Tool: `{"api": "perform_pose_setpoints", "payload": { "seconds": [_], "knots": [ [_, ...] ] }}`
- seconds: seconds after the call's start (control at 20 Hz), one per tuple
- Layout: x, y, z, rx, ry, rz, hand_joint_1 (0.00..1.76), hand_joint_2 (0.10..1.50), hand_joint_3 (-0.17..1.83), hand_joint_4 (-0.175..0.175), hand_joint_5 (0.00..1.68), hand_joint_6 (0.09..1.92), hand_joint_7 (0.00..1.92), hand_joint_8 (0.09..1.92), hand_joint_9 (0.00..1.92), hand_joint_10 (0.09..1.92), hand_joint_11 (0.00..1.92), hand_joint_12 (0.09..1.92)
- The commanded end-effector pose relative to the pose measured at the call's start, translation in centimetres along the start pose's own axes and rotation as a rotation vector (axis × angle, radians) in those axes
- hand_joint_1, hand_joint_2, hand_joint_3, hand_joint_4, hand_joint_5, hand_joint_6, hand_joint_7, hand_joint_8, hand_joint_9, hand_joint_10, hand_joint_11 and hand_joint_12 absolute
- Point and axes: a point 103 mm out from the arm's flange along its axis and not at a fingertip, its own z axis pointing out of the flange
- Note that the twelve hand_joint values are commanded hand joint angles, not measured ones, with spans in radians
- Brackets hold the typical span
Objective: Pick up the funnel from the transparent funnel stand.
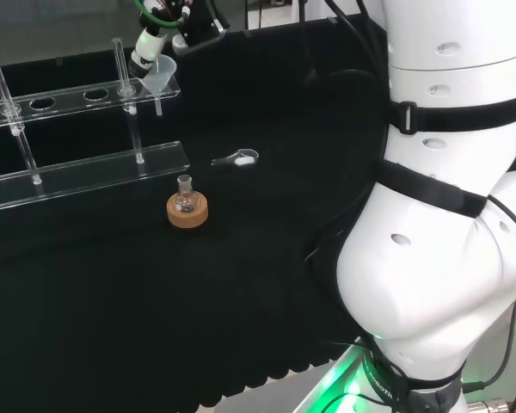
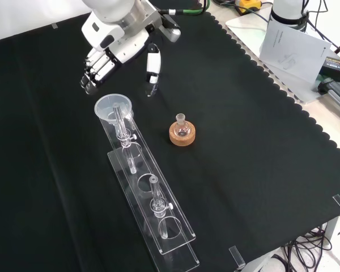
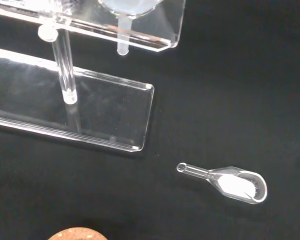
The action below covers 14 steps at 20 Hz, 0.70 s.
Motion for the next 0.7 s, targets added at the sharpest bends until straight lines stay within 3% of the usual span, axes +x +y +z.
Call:
{"api": "perform_pose_setpoints", "payload": {
  "seconds": [0.05, 0.7],
  "knots": [
    [0.9, 0.7, 0.5, 0.015, -0.003, -0.028, 0.54, 0.79, 0.18, -0.005, 0.07, 0.09, 0.0, 0.21, 0.0, 0.88, 0.21, 1.55],
    [1.5, 3.0, 2.2, 0.046, -0.01, -0.057, 0.54, 0.79, 0.19, -0.005, 0.07, 0.09, 0.0, 0.3, 0.04, 0.92, 0.23, 1.54]
  ]
}}
